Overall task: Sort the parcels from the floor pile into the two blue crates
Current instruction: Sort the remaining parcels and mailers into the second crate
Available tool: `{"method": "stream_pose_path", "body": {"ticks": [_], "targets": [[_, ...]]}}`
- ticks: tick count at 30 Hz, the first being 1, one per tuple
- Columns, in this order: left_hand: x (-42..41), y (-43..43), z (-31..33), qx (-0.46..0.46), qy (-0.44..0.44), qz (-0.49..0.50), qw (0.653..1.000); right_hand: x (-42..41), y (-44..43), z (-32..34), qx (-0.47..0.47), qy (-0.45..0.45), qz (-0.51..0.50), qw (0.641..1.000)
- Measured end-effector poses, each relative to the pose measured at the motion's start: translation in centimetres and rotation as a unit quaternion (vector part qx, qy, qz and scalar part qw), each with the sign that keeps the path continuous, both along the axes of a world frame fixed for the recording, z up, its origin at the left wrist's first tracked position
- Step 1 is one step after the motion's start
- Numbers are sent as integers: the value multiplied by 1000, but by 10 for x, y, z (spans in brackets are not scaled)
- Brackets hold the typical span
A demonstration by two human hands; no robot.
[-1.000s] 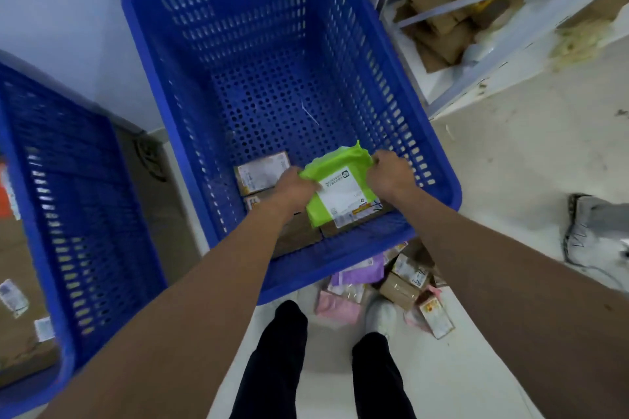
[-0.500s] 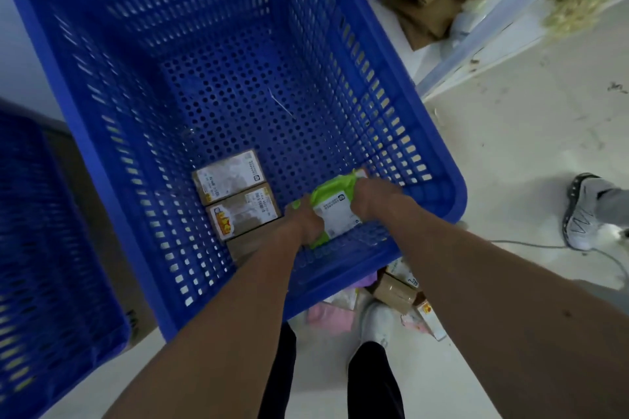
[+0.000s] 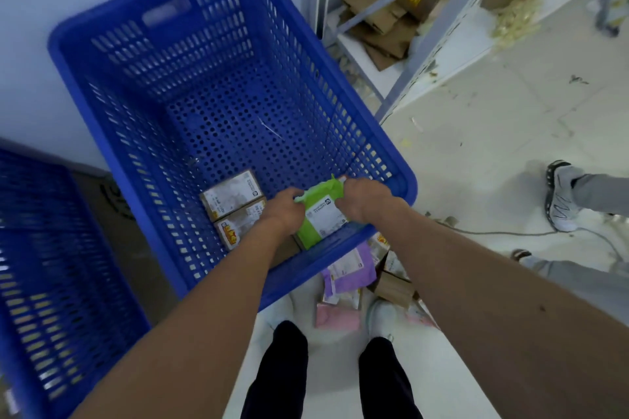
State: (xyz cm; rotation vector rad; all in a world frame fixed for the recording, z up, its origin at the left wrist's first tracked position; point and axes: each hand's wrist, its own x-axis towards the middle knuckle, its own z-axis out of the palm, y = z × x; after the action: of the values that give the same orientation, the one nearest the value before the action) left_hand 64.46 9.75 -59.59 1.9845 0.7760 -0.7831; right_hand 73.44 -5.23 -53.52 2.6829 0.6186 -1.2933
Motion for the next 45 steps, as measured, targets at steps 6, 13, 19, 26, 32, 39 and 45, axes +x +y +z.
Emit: {"method": "stream_pose_path", "body": {"ticks": [6,13,19,26,32,39,45], "targets": [[-14,-3,72,7,-42,-18,999,-20,-10,59,41,-40,-41,997],[-15,-20,163,-10,-87,-52,995,-59,-50,130,111,-103,-149,977],[-38,-74,215,-32,-144,-69,987,-113,-120,166,109,-107,-242,958],[-77,-160,230,-56,-180,-86,978,-181,-225,161,74,-89,-295,948],[-122,-221,205,-43,-133,-94,986,-227,-316,139,52,-41,-308,949],[-174,-313,149,-26,-21,-132,991,-262,-430,104,49,-25,-349,936],[-200,-388,89,-52,32,-120,991,-278,-491,32,57,8,-374,926]]}}
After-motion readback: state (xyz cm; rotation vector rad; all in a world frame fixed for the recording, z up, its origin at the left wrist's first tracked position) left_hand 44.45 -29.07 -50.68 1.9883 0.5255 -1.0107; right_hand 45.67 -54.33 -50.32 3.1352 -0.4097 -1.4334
